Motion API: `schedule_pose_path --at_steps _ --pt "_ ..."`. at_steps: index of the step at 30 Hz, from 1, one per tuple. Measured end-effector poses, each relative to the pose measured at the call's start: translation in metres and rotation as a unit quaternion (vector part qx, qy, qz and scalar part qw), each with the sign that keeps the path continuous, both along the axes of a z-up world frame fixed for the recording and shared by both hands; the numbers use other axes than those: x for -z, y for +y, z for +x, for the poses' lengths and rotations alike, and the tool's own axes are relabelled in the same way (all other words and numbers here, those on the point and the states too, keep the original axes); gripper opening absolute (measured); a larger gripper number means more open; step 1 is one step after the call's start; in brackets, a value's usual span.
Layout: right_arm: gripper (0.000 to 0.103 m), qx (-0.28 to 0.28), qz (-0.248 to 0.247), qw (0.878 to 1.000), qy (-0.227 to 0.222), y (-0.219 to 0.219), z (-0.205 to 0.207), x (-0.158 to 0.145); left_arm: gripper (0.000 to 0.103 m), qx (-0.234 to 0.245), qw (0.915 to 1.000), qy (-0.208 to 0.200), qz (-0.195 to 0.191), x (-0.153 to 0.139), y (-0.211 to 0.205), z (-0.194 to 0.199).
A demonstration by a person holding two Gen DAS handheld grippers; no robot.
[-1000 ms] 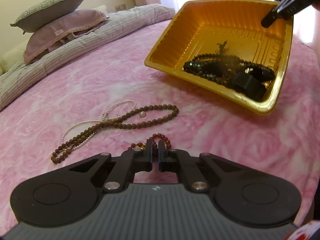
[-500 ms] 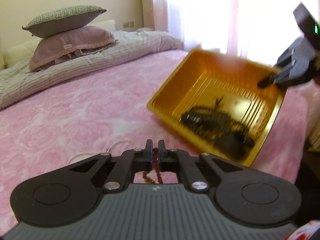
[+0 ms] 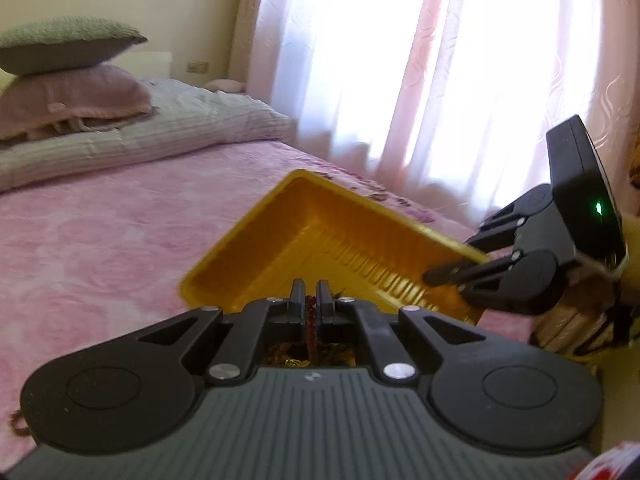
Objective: Organize jewelry
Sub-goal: 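Carry the red bracelet into the tray and open the left tool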
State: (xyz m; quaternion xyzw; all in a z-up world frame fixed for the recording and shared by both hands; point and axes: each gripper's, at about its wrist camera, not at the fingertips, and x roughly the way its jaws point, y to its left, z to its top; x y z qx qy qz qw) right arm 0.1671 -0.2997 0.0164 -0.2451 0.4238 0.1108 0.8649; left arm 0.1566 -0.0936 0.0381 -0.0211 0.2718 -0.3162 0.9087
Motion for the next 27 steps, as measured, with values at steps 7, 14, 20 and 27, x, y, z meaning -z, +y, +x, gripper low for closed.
schedule_pose_path --at_steps 7,14,20,27 --pt "0.007 0.001 0.001 1.000 0.000 0.000 0.000 0.000 0.004 0.026 0.9989 0.030 -0.025 0.003 -0.021 0.014" --pt "0.007 0.000 0.001 1.000 0.000 0.000 0.000 0.000 0.004 0.045 0.9979 0.041 -0.022 0.008 -0.037 0.019" --pt "0.007 0.001 0.001 1.000 0.000 0.000 0.000 0.000 0.006 0.058 0.9966 0.055 -0.020 0.015 -0.044 0.024" --pt "0.007 0.001 0.000 1.000 -0.001 0.002 0.000 0.001 0.021 0.008 0.9988 0.047 -0.013 0.013 -0.009 0.025"
